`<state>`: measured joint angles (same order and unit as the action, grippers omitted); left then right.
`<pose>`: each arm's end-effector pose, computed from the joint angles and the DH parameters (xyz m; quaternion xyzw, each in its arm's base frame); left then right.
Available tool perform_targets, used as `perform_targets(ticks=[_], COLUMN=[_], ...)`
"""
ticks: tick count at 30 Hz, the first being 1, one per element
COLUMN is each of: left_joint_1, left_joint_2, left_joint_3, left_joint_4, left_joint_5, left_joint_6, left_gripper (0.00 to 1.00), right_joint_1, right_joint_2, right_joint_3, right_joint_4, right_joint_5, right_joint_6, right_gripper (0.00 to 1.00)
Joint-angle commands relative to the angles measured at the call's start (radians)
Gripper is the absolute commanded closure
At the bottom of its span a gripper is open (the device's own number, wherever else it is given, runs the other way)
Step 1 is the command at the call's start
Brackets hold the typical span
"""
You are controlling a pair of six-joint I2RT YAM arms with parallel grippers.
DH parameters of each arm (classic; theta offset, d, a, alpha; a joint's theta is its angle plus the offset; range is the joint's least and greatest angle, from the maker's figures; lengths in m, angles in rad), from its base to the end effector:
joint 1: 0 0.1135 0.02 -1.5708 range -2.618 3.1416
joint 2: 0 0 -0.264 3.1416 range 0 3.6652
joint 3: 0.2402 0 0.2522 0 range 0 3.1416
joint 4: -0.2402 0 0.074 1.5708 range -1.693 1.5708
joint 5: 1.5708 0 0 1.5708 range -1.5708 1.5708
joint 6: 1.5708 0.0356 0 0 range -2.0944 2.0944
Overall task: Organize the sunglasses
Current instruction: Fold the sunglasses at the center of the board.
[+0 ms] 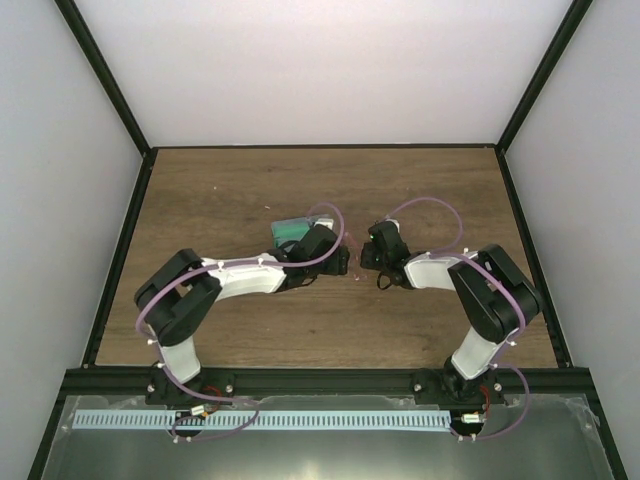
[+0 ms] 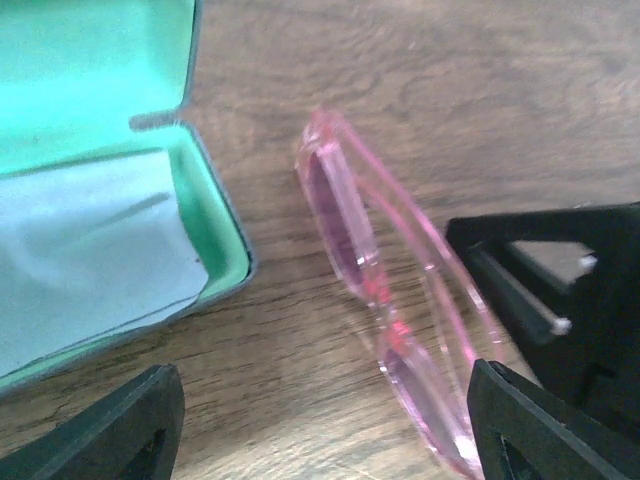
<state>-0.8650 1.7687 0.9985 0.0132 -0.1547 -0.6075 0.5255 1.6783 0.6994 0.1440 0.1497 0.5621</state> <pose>0.2434 -0.2772 0.1699 0.0872 0.9120 -0.2124 0.3400 0.2692 0.1500 0.1252 0.0439 0.9298 0.1259 0.3431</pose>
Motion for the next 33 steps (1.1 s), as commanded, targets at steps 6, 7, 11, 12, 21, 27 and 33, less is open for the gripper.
perform_targets(ticks=[6, 7, 11, 12, 21, 27, 33], left_joint_1=[0.004, 0.003, 0.003, 0.004, 0.003, 0.003, 0.003], left_joint_2=[0.130, 0.147, 0.201, 0.210, 0.225, 0.162, 0.091], left_joint_3=[0.042, 0.056, 0.109, 0.118, 0.144, 0.091, 0.029], left_joint_4=[-0.006, -0.008, -0.010, -0.010, -0.029, -0.044, -0.063], left_joint_5=[0.011, 0.017, 0.051, 0.057, 0.043, 0.003, -0.041], left_joint_6=[-0.018, -0.018, -0.018, -0.017, -0.009, 0.016, 0.027], left_gripper=[0.21, 0.22, 0.22, 0.23, 0.23, 0.23, 0.23], right_joint_1=[0.005, 0.006, 0.008, 0.008, 0.014, 0.014, 0.014], right_joint_2=[0.007, 0.011, 0.022, 0.020, 0.000, -0.051, -0.110], right_joint_3=[0.003, 0.001, -0.012, -0.021, -0.038, -0.031, -0.055], right_joint_4=[0.019, 0.024, 0.043, 0.055, 0.064, 0.024, 0.040], right_joint_5=[-0.015, -0.022, -0.045, -0.056, -0.058, 0.003, 0.006], right_joint_6=[-0.002, -0.003, -0.001, 0.002, 0.002, 0.022, 0.049], right_gripper=[0.76, 0.76, 0.76, 0.76, 0.77, 0.69, 0.53])
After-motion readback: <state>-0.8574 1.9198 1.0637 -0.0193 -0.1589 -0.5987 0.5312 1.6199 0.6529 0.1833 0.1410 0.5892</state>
